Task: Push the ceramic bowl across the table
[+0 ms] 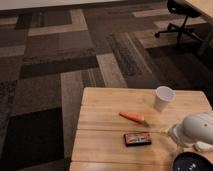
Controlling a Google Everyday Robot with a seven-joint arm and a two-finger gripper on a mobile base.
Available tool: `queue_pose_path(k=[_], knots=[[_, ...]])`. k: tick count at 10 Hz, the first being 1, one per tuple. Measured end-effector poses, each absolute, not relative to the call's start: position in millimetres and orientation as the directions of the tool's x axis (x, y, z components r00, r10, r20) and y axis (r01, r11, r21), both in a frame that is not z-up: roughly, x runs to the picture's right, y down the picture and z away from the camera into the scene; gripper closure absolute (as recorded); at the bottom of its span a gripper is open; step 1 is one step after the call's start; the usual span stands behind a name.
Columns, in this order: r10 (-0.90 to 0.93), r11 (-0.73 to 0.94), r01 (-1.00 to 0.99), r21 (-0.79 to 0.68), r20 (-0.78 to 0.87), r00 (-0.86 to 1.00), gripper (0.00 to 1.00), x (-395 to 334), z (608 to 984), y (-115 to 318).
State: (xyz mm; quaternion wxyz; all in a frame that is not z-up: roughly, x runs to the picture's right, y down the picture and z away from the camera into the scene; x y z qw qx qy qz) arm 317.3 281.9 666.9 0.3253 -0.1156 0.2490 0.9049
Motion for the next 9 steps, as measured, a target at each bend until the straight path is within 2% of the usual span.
queue_pose_path(k=[2,3,4,9], knots=[[0.442,-0.68,-0.565,0.468,-0.354,-0.824,0.35,338,626,337],[0.427,-0.676,-0.55,0.49,-0.348,-0.835,0.35,341,614,348],[0.434,-0.667,-0.551,0.501,-0.34,-0.834,0.35,341,604,348],[0.463,-0.66,-0.577,0.481,-0.345,-0.817,0.35,326,602,333]])
